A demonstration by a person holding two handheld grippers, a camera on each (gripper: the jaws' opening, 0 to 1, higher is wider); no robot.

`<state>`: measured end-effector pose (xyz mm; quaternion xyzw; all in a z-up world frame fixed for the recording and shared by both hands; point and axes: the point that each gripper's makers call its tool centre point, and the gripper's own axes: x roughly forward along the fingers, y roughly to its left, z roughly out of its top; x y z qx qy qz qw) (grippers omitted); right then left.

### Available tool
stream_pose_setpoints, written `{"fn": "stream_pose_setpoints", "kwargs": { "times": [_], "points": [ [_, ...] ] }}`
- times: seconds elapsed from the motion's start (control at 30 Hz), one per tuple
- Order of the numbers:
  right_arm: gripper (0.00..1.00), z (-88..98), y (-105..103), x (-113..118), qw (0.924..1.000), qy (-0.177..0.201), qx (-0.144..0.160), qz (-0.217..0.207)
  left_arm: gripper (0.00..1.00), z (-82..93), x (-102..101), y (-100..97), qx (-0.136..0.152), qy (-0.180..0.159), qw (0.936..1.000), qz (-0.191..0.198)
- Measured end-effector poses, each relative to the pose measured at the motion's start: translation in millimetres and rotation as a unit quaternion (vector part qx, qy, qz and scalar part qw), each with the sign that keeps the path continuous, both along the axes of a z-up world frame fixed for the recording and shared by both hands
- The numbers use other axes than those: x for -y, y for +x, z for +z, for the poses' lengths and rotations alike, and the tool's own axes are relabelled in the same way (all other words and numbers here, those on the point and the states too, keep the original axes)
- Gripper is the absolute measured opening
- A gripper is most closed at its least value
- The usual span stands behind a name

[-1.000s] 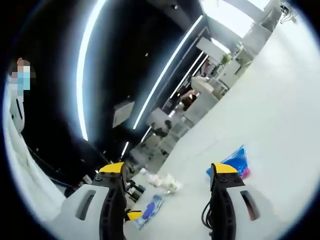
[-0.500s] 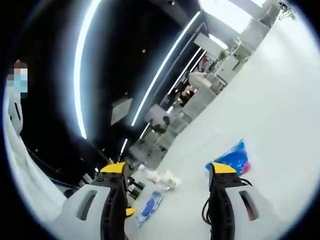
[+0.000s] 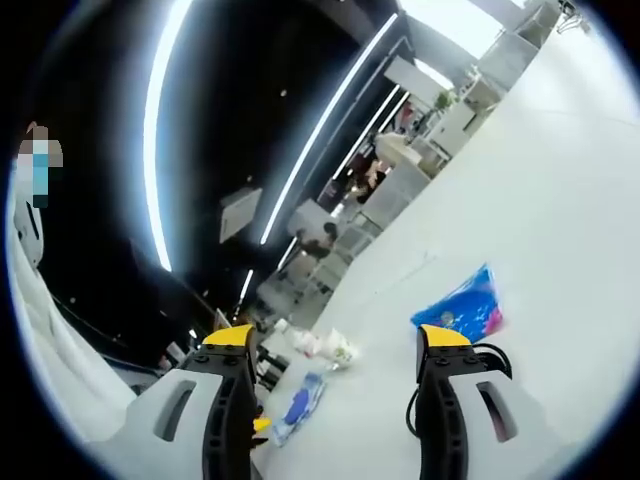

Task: Arrange the tabletop items into an orderly group along one side of the table until the central work area is clear of visible clutter.

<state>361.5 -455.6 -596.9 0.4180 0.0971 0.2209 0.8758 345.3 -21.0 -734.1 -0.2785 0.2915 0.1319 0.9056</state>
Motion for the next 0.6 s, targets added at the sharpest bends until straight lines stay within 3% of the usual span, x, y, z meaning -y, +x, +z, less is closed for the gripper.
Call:
{"fn": "stream_pose_setpoints", "kwargs": {
  "times": [0.1, 0.4, 0.5, 0.6],
  "points": [
    [0.63, -0.5, 0.0, -2.4, 1.0000, 0.000, -0.003, 0.004, 0.61, -10.8, -11.8, 2.9, -0.001, -0.016, 0.9997, 0.018],
    [0.62, 0.5, 4.4, -6.7, 0.9999, -0.002, -0.007, 0.008, 0.58, -13.2, -27.6, 13.2, 0.007, -0.017, 0.9996, 0.023],
    [0.62, 0.0, 5.7, -8.2, 0.9999, -0.002, -0.008, 0.009, 0.55, -10.9, -24.4, 16.3, 0.018, -0.032, 0.9989, 0.031],
    [0.61, -0.5, 6.6, -10.0, 0.9999, -0.001, -0.010, 0.010, 0.50, -12.4, -20.9, 18.6, 0.005, -0.013, 0.9997, 0.018]
  ]
}}
